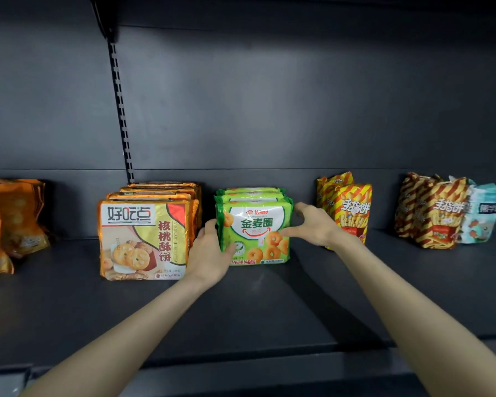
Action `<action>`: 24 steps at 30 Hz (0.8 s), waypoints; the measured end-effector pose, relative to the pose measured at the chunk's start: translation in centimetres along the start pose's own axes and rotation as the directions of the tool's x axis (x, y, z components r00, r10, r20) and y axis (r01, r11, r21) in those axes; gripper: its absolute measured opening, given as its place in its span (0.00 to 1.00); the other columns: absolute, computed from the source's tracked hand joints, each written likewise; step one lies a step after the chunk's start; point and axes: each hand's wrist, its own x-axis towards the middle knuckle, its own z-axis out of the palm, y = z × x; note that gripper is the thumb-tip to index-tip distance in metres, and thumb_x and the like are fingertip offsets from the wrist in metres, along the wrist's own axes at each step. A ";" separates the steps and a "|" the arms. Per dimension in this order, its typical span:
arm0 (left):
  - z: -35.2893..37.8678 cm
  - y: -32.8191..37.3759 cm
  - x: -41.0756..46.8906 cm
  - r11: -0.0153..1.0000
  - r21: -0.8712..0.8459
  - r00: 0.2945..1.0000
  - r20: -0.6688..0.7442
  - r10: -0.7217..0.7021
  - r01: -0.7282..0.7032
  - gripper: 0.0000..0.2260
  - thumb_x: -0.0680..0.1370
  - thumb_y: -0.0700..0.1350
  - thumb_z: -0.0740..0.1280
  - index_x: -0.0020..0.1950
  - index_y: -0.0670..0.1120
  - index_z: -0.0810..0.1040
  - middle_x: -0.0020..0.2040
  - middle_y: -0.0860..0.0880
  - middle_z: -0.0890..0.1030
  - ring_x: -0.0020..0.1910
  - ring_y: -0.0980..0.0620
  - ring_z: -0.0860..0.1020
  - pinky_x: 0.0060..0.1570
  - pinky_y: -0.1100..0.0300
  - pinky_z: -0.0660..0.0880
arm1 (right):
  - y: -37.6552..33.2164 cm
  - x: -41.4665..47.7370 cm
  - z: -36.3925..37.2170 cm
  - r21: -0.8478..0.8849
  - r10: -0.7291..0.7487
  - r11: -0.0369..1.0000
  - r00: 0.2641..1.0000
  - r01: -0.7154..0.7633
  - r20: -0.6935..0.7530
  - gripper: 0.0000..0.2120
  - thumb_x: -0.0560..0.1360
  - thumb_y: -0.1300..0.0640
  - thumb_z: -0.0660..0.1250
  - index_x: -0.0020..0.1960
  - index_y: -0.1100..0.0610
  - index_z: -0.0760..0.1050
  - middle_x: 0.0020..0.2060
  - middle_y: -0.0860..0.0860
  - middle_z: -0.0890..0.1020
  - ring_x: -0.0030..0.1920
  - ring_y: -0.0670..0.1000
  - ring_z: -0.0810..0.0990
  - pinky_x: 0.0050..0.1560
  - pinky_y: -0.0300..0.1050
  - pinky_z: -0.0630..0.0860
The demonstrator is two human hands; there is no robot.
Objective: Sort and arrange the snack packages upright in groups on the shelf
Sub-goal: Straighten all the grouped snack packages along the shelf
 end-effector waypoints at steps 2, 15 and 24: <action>-0.5 0.3 -0.5 0.994 0.077 0.997 -0.022 0.079 -0.077 0.24 0.76 0.46 0.68 0.70 0.45 0.64 0.65 0.44 0.72 0.64 0.45 0.72 0.61 0.53 0.70 | -0.1 -0.8 -0.5 -0.070 -0.009 0.998 1.000 0.008 -0.019 0.34 0.70 0.49 0.73 0.70 0.61 0.65 0.67 0.56 0.73 0.66 0.56 0.72 0.60 0.46 0.70; 1.7 8.3 1.7 0.903 0.119 0.909 0.122 0.400 -0.413 0.20 0.75 0.49 0.67 0.65 0.46 0.71 0.62 0.47 0.76 0.63 0.48 0.73 0.61 0.52 0.70 | 2.6 -4.1 -9.0 -0.326 -0.039 0.945 0.976 -0.034 -0.213 0.26 0.73 0.48 0.69 0.68 0.55 0.70 0.65 0.56 0.75 0.65 0.59 0.71 0.62 0.55 0.72; 9.2 11.7 2.4 0.932 0.011 0.921 0.156 0.357 -0.363 0.23 0.75 0.51 0.69 0.67 0.47 0.69 0.63 0.48 0.75 0.62 0.52 0.73 0.60 0.57 0.70 | 9.4 -3.1 -13.2 -0.285 -0.061 0.958 0.983 0.009 -0.173 0.27 0.73 0.50 0.70 0.68 0.57 0.69 0.66 0.56 0.73 0.66 0.56 0.70 0.63 0.49 0.69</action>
